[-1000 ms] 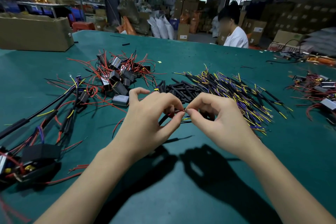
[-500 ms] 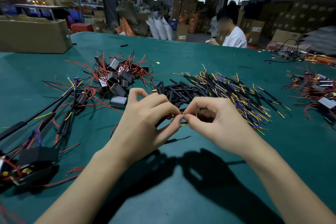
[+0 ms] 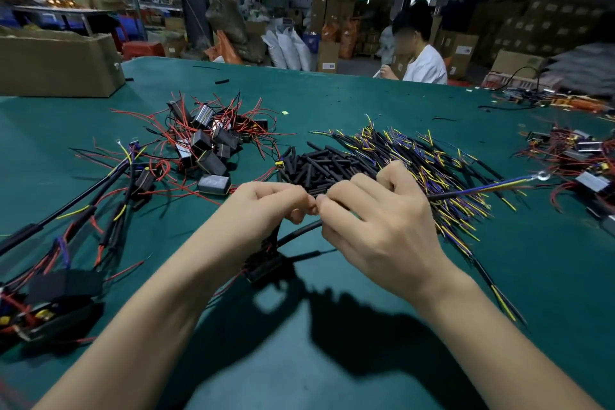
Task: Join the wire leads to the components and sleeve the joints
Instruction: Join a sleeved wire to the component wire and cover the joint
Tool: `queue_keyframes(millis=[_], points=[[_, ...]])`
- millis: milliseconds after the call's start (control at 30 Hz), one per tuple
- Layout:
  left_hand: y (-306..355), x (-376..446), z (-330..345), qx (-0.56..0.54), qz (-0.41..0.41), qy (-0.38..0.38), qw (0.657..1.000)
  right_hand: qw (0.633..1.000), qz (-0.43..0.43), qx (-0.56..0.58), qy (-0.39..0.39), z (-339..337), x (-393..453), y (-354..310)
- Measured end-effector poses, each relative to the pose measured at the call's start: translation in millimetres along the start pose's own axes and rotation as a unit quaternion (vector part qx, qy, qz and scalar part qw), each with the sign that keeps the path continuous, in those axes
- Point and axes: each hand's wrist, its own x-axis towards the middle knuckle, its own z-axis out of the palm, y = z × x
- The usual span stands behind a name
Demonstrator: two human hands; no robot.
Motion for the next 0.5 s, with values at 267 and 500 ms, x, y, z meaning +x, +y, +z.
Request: queue_keyframes(millis=[267,500], points=[[-7.4,-1.8,7.3,0.269,0.236,0.133,0.924,0.874,0.318,0.352,-0.109,6.5,-7.9,5.9],[-10.8,0.0,5.4,0.366,0.342,0.133,0.855,0.776,0.392,0.476,-0.136,4.8,-5.9,9.8]])
